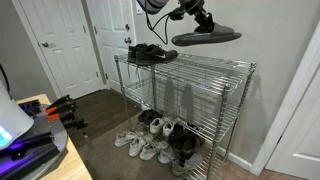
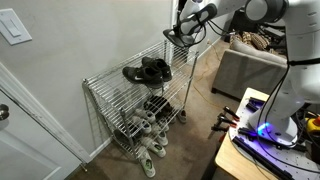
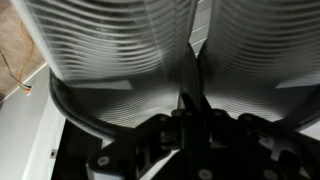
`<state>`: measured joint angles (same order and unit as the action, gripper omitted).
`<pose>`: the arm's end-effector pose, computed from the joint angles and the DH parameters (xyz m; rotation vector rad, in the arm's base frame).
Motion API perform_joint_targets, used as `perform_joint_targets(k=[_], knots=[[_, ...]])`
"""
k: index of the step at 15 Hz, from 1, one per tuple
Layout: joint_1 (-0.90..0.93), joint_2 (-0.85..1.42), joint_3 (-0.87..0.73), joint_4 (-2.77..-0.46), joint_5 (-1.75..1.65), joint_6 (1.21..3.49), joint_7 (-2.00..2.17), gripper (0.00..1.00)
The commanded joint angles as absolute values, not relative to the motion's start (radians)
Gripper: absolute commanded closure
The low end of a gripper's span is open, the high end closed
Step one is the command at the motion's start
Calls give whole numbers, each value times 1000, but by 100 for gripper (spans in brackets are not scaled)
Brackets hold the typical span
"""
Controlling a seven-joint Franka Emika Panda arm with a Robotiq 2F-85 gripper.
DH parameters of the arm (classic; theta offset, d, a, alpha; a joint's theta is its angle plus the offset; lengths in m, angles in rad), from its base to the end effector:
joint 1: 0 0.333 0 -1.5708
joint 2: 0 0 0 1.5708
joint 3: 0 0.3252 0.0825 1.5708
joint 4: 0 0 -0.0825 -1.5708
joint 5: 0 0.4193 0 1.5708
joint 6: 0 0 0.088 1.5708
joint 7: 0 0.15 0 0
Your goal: Remove the pair of grey slippers from the top rack and put them on the second rack from the top
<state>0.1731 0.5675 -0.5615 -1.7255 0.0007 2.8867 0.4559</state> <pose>0.7344 -0.2403 0.3288 2.5938 -0.9030 0.9754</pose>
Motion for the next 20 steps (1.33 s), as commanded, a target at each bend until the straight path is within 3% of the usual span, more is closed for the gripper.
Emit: perform_joint_targets(k=[1, 5, 12, 20], knots=[[262, 505, -670, -1780, -87, 2799, 475, 96], [350, 509, -787, -1767, -182, 2669, 483, 95], [381, 459, -824, -1750, -631, 2316, 632, 96], [205, 406, -575, -1773, -929, 1944, 654, 96]])
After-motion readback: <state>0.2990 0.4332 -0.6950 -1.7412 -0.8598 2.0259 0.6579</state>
